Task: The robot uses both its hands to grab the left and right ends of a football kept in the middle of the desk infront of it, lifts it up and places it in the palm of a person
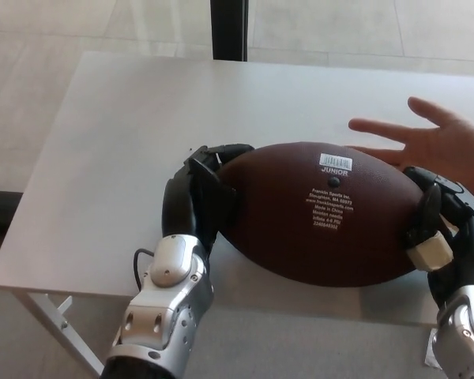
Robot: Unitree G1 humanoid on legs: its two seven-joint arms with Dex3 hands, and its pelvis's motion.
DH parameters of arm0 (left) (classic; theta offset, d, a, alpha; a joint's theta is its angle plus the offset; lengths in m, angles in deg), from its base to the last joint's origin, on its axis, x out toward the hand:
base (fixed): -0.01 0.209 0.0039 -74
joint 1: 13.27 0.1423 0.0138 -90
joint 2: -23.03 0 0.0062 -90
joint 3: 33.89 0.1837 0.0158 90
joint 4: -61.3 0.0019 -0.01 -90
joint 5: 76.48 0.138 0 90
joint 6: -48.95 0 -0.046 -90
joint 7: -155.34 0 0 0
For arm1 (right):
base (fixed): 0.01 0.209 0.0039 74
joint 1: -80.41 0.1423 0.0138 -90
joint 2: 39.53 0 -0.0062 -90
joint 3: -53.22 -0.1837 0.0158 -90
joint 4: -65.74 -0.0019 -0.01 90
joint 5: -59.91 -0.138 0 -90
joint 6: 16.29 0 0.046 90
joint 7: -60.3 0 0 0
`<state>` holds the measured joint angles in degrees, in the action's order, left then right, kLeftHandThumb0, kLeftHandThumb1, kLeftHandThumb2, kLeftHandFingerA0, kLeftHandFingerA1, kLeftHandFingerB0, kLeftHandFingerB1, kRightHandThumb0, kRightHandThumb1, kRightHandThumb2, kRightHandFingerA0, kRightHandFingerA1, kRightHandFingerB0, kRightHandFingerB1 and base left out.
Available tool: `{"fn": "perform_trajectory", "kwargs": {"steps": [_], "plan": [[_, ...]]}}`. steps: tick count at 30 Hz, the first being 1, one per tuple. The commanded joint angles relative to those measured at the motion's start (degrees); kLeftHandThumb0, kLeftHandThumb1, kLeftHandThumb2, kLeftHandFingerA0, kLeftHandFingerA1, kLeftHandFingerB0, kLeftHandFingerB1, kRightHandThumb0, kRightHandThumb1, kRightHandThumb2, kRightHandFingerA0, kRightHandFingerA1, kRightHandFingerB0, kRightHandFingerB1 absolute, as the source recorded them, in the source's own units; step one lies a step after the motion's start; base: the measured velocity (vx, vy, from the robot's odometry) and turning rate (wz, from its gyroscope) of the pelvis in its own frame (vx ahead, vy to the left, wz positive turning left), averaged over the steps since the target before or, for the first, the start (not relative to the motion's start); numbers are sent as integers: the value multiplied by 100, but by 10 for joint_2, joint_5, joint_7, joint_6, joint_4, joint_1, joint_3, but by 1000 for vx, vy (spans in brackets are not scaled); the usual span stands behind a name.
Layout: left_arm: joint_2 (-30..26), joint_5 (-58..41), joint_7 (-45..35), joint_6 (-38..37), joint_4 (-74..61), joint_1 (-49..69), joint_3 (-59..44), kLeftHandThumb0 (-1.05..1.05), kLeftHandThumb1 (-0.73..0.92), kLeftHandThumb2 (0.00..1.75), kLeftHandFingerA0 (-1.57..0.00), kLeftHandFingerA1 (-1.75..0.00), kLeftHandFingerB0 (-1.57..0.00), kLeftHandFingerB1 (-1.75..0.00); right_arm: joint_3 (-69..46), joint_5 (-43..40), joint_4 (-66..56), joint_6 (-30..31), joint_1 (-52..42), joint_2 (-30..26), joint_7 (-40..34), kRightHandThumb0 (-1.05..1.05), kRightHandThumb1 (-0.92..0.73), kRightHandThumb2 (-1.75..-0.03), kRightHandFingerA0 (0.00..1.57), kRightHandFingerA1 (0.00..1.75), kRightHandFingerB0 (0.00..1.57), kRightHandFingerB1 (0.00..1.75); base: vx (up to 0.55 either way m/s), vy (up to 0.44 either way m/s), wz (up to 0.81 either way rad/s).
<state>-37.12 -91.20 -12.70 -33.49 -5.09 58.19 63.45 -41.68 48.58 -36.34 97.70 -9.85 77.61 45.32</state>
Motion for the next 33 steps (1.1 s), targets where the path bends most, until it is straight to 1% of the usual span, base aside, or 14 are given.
{"fn": "perform_trajectory", "kwargs": {"steps": [1, 6, 8, 11, 14, 23, 24, 27, 28, 29, 30, 31, 32, 33], "plan": [[188, -12, -104, 52, 81, 61, 161, -18, 75, 142, -113, -175, -72, -175, 88, -63, 18, -31, 30, 61, 104, -36, -48, -139, 124, 163, 97, 155, 0, 0, 0], [191, -12, -100, 44, 82, 62, 169, -18, 75, 142, -113, -175, -73, -175, 86, -62, 21, -27, 37, 57, 103, -36, -45, -141, 123, 165, 95, 157, 0, 0, 0], [191, -14, -98, 45, 83, 56, 166, -19, 79, 133, -110, -175, -70, -175, 86, -62, 25, -28, 41, 57, 103, -36, -46, -138, 123, 166, 95, 156, 0, 0, 0], [190, -4, -86, 40, 97, 25, 154, -16, 78, 137, -111, -175, -71, -175, 80, -56, 23, -12, 58, 63, 77, -39, -43, -139, 123, 165, 99, 153, 0, 0, 0], [190, -16, -74, 61, 96, -8, 130, -18, 81, 134, -114, -175, -73, -175, 72, -55, 15, 13, 82, 70, 51, -35, -50, -131, 123, 163, 96, 152, 0, 0, 0], [165, -40, -44, 111, 96, -139, 62, -9, 78, 137, -104, -175, -69, -175, 14, -81, 38, 73, 201, 69, 12, -27, -54, -122, 114, 167, 86, 146, 0, 0, 0], [154, -38, -45, 119, 91, -165, 59, -8, 76, 139, -97, -175, -68, -175, 3, -86, 38, 83, 225, 67, 4, -23, -53, -124, 111, 171, 87, 148, 0, 0, 0], [144, -48, -39, 139, 86, -205, 41, -8, 75, 137, -98, -175, -70, -175, -15, -93, 37, 100, 263, 69, -7, -24, -49, -129, 110, 170, 88, 147, 0, 0, 0], [120, -43, -42, 147, 84, -253, 33, -3, 80, 136, -108, -122, -100, -117, -39, -115, 36, 114, 312, 71, -23, -21, -47, -132, 106, 169, 86, 141, 0, 0, 0], [120, -44, -42, 147, 87, -254, 32, -3, 80, 136, -108, -122, -100, -117, -40, -114, 37, 115, 312, 72, -22, -21, -47, -132, 106, 169, 86, 141, 0, 0, 0], [116, -51, -40, 156, 87, -265, 23, -8, 67, 128, -87, -175, -71, -175, -44, -115, 39, 120, 323, 70, -23, -20, -47, -132, 108, 166, 89, 140, 0, 0, 0], [112, -56, -38, 163, 88, -277, 16, -23, 60, 129, -91, -175, -75, -175, -48, -117, 40, 126, 335, 69, -24, -30, -47, -124, 109, 158, 92, 133, 0, 0, 0], [103, -60, -35, 174, 87, -296, 7, -11, 55, 130, -87, -175, -72, -175, -59, -122, 38, 140, 357, 68, -35, -19, -48, -132, 108, 168, 86, 144, 0, 0, 0], [93, -65, -33, 184, 85, -318, -2, -16, 58, 124, -90, -175, -73, -171, -74, -130, 38, 155, 390, 69, -54, -20, -46, -135, 112, 166, 92, 144, 0, 0, 0]]}}
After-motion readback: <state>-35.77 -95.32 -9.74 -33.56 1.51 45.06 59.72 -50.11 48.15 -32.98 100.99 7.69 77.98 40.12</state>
